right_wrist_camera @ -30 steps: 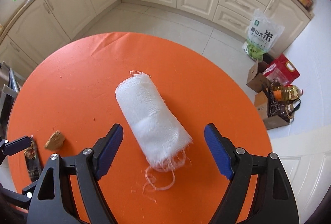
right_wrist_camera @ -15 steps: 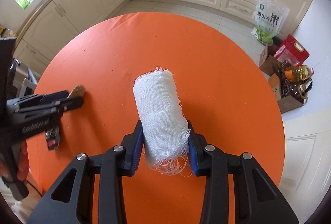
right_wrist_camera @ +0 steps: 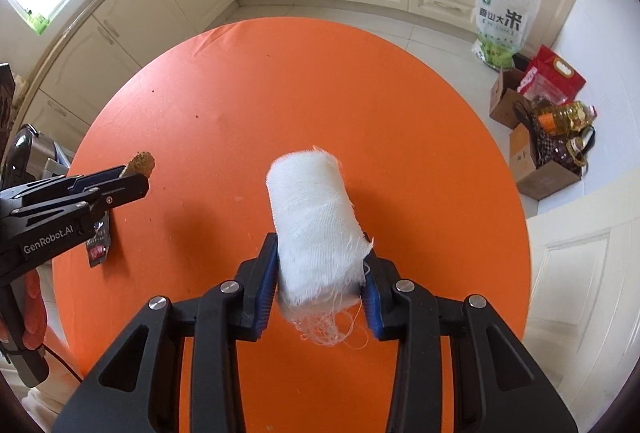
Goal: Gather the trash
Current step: 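Carry the ginger and white mesh roll toward the blue bin with both grippers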
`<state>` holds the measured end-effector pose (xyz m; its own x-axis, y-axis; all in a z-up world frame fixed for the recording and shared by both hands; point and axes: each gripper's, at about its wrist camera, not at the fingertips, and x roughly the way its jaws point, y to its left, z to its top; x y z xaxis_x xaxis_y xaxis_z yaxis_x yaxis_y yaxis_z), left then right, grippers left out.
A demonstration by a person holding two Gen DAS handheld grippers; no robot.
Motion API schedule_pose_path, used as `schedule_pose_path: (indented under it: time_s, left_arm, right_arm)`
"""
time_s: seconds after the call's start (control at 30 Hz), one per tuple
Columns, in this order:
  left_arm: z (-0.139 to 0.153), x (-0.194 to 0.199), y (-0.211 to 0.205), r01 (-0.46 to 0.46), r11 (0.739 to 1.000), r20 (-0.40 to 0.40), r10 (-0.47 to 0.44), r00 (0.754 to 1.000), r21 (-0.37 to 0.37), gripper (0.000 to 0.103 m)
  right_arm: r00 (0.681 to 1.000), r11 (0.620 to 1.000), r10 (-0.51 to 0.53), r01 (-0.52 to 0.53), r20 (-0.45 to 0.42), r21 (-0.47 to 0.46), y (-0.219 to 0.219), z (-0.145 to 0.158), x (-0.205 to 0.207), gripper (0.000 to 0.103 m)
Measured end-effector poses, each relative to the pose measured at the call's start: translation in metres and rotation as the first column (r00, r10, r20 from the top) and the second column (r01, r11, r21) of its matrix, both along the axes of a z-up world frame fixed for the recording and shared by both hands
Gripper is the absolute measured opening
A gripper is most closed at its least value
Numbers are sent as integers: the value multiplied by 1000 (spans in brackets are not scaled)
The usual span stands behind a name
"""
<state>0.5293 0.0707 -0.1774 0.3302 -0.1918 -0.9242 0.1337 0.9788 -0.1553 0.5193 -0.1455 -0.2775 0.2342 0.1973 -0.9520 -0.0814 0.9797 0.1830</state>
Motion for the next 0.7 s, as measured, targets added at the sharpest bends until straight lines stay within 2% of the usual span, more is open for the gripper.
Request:
schedule_pose_path:
  time_s: [0.2, 0.33, 0.5, 0.7]
  left_arm:
    - [21, -40, -61, 129, 992, 35, -129, 991, -11, 22]
    - [31, -72, -108, 222, 975, 51, -222, 974, -6, 22]
    - [37, -116, -180, 348, 937, 61, -348, 936, 5, 22]
    - [34, -153, -250, 465, 885, 31, -465, 885, 11, 22]
  right_arm:
    - [996, 996, -85, 85, 28, -2, -52, 22, -47, 37]
    - [985, 986, -165, 165, 52, -5, -98, 39, -83, 37]
    - [957, 959, -280, 282, 72, -17, -160, 55, -139, 37]
    - [917, 918, -394, 396, 61, -28, -217, 56, -201, 37]
